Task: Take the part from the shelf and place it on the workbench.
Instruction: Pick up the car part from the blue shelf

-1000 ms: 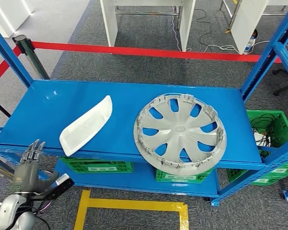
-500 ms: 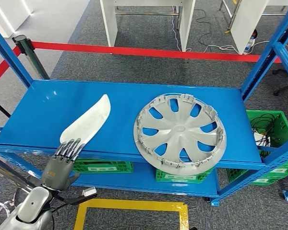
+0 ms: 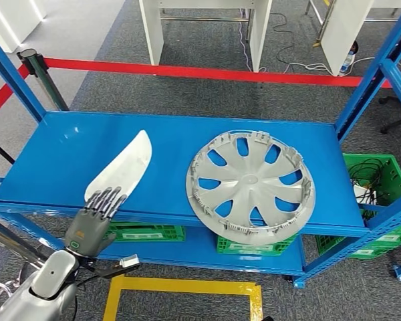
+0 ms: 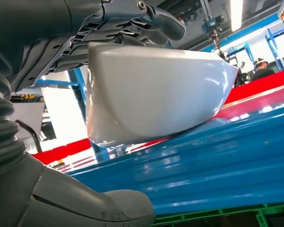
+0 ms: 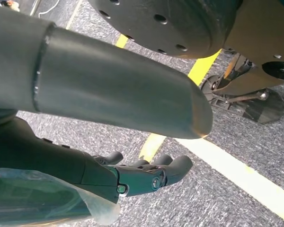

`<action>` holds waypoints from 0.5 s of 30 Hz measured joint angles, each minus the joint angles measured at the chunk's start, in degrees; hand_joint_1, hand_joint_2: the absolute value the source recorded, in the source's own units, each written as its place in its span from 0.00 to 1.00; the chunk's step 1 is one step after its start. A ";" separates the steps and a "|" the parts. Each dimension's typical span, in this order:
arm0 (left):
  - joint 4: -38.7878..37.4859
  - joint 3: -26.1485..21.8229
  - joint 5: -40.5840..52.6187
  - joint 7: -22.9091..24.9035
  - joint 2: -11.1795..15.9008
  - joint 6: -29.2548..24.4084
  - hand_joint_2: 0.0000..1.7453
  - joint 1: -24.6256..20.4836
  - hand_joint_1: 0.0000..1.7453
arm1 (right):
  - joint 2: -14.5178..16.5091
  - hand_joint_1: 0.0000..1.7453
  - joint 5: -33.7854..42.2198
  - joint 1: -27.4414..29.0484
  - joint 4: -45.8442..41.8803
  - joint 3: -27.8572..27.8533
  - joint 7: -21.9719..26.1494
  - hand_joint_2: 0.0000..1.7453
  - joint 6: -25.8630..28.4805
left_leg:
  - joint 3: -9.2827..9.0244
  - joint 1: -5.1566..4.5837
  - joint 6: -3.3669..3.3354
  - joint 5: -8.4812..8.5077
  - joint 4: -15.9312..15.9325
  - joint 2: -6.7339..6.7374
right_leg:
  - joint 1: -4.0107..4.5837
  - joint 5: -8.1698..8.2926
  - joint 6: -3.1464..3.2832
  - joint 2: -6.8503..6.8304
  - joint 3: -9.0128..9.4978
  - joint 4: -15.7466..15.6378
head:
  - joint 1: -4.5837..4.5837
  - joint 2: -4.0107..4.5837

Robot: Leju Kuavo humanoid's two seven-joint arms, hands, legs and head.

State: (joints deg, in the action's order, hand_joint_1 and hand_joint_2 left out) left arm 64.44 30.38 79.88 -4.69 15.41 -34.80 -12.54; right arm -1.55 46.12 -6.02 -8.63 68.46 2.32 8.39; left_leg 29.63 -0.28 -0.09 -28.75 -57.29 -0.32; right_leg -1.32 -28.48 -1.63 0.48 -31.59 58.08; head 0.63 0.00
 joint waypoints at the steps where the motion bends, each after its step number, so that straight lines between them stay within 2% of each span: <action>1: -0.17 0.14 -0.03 0.21 -0.05 -0.13 1.00 -0.15 0.00 | -0.03 0.00 -0.02 0.00 0.00 0.12 0.00 0.00 0.00 | 0.00 0.00 0.00 0.00 0.00 0.00 | 0.00 0.00 0.00 0.00 0.00 0.00 | 0.00 0.00; 15: -1.62 -0.09 -2.10 1.36 0.28 -1.34 1.00 -0.37 0.00 | -0.22 0.00 -0.04 0.03 -0.01 0.86 0.00 0.00 0.02 | 0.02 0.00 0.00 0.00 0.00 0.00 | 0.00 0.00 0.00 -0.01 0.00 0.00 | 0.00 0.00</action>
State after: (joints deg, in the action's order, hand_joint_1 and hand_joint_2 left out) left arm 62.82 30.29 77.77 -3.33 15.69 -36.14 -12.91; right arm -1.78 46.07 -5.98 -8.64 69.31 2.32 8.41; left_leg 29.65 -0.27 -0.09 -28.75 -57.29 -0.32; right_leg -1.32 -28.48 -1.63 0.47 -31.59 58.08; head 0.63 0.00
